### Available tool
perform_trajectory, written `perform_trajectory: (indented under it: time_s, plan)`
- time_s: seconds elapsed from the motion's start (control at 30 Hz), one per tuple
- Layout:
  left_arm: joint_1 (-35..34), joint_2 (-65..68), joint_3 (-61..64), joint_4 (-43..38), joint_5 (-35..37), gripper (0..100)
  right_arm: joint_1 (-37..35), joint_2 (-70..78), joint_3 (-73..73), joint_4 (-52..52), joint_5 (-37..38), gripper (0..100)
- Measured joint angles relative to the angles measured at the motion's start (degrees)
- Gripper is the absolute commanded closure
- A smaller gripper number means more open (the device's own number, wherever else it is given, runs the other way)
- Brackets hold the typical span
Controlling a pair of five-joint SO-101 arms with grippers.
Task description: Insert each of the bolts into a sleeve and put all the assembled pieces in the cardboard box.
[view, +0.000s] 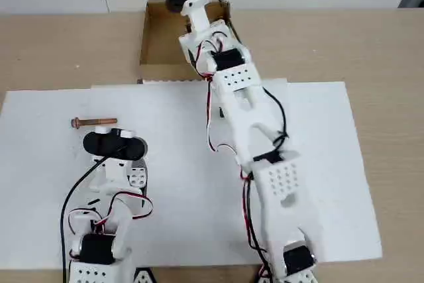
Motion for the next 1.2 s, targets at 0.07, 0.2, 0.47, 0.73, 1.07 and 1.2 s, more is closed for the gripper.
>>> perform_trajectory:
  time_s: [0.07,0.2,0.47,0.73,1.07,1.2]
  plan:
    - [0.00,0.00,0.00,0.00,0.00,99,0.00,4.75,-5.63,0.00,2.11,99.1]
    - [0.00,0.00,0.00,0.00,0.00,99,0.00,11.60,-14.07,0.00,5.71,98.5]
    - [0.00,0.00,0.00,0.00,0.00,99,0.00,15.30,-21.10,5.71,7.56,83.4]
    - [0.00,0.00,0.00,0.00,0.00,99,0.00,15.21,-26.37,9.32,7.65,90.5]
    - [0.00,0.00,0.00,0.00,0.00,99,0.00,15.21,-36.66,22.42,7.74,99.7]
    - [0.00,0.00,0.00,0.00,0.00,99,0.00,15.21,-37.01,30.77,8.09,99.5]
